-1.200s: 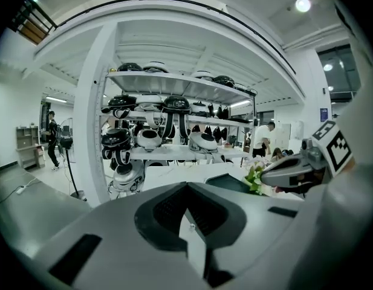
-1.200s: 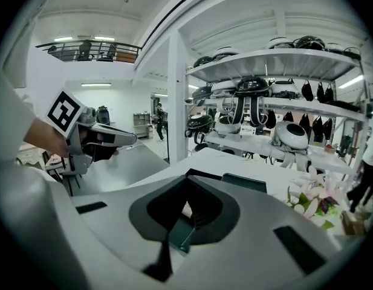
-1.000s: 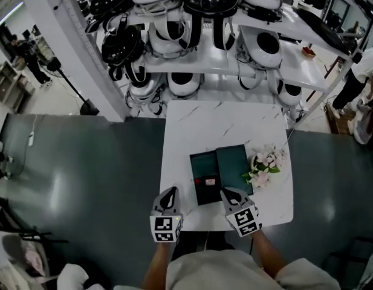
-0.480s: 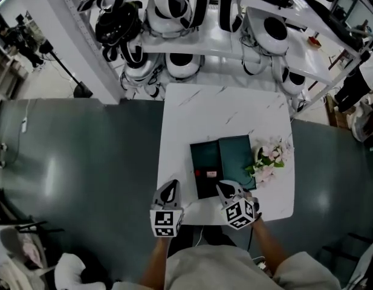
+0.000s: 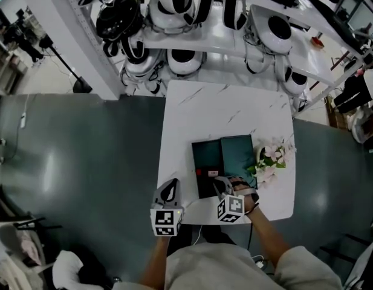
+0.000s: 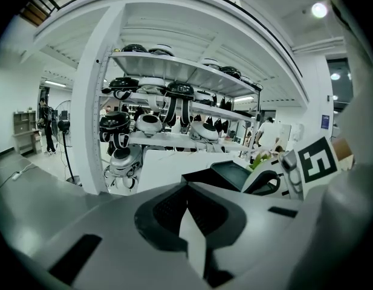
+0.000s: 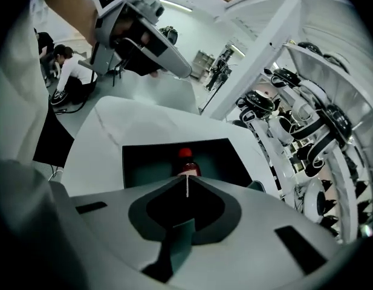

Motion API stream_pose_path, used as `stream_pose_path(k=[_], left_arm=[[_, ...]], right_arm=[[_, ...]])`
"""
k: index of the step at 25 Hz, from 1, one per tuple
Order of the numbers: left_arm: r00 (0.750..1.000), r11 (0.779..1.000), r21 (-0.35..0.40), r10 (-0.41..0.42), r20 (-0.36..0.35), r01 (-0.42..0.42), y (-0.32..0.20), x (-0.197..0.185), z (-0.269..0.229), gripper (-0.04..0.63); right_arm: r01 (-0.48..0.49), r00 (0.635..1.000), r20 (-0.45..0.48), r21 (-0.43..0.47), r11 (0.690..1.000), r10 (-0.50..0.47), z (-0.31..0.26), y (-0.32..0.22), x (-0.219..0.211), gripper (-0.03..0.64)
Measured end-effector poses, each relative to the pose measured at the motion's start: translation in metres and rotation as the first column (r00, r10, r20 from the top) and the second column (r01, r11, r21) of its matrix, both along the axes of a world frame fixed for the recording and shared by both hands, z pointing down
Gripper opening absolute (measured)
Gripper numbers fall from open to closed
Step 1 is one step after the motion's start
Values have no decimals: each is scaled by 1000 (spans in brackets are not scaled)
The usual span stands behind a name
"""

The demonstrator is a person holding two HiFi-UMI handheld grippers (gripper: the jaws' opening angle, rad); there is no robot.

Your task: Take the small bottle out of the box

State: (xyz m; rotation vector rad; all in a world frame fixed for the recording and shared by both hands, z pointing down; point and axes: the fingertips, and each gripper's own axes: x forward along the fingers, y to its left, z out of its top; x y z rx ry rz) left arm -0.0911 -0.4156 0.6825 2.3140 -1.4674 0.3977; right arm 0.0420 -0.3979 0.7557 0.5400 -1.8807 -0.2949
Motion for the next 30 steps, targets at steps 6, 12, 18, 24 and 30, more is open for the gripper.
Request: stream_pose_path(k=[6, 12, 18, 24, 30], left_arm=[[1000, 1000, -4, -4, 5, 4, -1, -2, 3, 18], [1000, 1000, -5, -2, 2, 2, -1, -1, 4, 18], [1000, 1000, -6, -3, -6, 3, -2, -2, 4, 18], [1000, 1000, -6, -6, -4, 6, -3, -6, 5, 18], [1000, 1000, -6, -16, -7, 16, -7, -12, 3, 18]], right_arm=[[6, 1000, -30, -77, 997, -8, 16, -11, -5, 217], [51, 992, -110, -118, 992, -64, 36, -18, -6, 309], [78, 981, -161, -194, 978, -110, 48, -32, -15, 313], [104, 965, -205, -260, 960, -161, 57, -39, -25, 313], [91, 954, -240, -343, 935, -181, 67, -40, -29, 307]])
